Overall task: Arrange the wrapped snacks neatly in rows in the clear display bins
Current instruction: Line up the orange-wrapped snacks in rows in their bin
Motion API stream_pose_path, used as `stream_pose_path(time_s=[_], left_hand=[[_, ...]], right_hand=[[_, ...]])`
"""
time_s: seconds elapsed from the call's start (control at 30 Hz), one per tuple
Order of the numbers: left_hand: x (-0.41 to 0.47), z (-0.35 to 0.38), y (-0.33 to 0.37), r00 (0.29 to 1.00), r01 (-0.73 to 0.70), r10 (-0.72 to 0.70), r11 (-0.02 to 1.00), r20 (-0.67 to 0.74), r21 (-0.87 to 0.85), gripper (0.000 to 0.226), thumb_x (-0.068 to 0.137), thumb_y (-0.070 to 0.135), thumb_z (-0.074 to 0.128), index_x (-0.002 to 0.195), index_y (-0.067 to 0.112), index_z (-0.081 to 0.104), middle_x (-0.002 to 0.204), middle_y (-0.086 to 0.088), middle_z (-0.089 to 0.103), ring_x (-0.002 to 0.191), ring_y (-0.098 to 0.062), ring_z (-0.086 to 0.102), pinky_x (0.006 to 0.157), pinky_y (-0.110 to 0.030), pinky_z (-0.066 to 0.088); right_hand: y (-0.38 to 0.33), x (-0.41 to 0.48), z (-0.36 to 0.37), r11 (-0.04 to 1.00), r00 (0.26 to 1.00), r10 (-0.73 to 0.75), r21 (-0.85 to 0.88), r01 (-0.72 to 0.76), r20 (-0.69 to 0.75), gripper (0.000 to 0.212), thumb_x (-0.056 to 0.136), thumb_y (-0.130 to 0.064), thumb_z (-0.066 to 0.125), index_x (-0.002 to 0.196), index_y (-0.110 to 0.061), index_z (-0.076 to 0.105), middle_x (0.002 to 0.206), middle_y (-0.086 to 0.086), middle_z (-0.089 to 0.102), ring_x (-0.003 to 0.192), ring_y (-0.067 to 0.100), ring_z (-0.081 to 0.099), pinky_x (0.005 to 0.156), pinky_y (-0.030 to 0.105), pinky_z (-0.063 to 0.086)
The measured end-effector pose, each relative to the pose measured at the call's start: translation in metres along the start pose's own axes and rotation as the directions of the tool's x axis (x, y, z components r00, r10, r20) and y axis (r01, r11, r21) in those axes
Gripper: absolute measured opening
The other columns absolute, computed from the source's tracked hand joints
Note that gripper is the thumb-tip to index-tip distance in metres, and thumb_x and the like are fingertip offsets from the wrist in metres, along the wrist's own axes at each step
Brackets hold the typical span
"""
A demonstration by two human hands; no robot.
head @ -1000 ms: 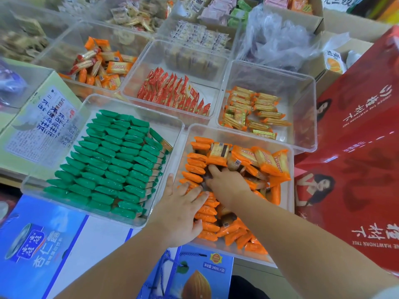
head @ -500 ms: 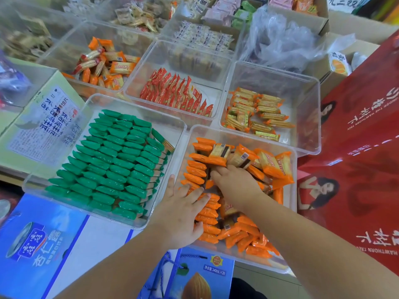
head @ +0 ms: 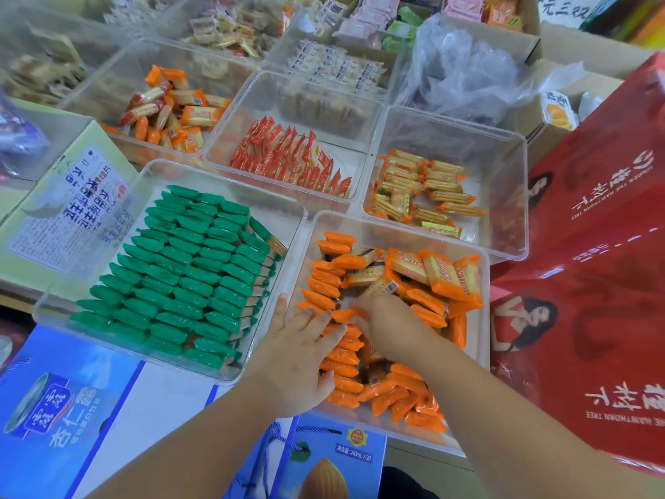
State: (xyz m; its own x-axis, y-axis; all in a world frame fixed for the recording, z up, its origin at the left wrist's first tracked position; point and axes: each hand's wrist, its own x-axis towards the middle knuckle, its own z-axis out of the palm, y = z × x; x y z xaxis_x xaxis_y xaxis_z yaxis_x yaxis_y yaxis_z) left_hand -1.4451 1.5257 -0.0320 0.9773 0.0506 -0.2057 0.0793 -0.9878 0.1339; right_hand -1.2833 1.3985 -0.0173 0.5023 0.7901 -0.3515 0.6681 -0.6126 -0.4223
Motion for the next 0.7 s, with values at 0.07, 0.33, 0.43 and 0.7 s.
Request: stream_pose_path(time_s=[0.07,0.33,0.43,0.7], left_hand=[[-0.001,0.000,0.001,1.000,0.012,-0.012,1.000,-0.007,0.001,0.068,0.084,0.059,0.044,0.145,0.030,0.046,0.148,-0.001,0.048,0.138,-0.027,0.041,0.120,-0.065,-0.004],[-0.002,-0.003,0.004,0.993,0.062,-0.066,0.997,-0.100,-0.048,0.064,0.080,0.055,0.054,0.135,0.022,0.054,0.138,-0.005,0.053,0.137,-0.031,0.043,0.121,-0.060,0.007],[0.000,-0.006,0.005,0.991,0.025,-0.027,0.999,-0.134,-0.021,0.069,0.081,0.054,0.055,0.139,0.017,0.055,0.144,-0.010,0.052,0.142,-0.034,0.040,0.119,-0.061,0.012],[0.054,-0.025,-0.025,0.990,0.142,-0.136,0.978,-0.044,0.153,0.094,0.089,0.071,0.031,0.160,0.013,0.014,0.169,-0.010,0.009,0.155,-0.031,-0.006,0.117,-0.067,-0.009]], right_hand=[[0.002,-0.001,0.008,1.000,0.998,0.016,-0.023,-0.015,0.053,0.021,0.103,-0.020,0.049,0.114,-0.014,0.065,0.105,0.011,0.068,0.096,0.031,0.063,0.075,0.038,0.050],[-0.017,0.010,-0.002,0.973,0.936,-0.132,-0.223,0.060,-0.327,0.018,0.092,-0.028,0.053,0.101,-0.019,0.067,0.097,0.002,0.063,0.091,0.026,0.060,0.066,0.035,0.050],[-0.009,0.025,-0.019,0.971,0.816,-0.178,-0.233,0.054,-0.551,0.035,0.081,-0.027,0.074,0.114,-0.014,0.069,0.105,0.005,0.066,0.100,0.029,0.058,0.083,0.042,0.052],[0.009,0.066,-0.037,0.906,0.963,-0.084,-0.421,-0.033,-0.256,0.023,0.098,-0.031,0.056,0.118,-0.021,0.061,0.113,0.002,0.062,0.107,0.025,0.056,0.086,0.037,0.045]])
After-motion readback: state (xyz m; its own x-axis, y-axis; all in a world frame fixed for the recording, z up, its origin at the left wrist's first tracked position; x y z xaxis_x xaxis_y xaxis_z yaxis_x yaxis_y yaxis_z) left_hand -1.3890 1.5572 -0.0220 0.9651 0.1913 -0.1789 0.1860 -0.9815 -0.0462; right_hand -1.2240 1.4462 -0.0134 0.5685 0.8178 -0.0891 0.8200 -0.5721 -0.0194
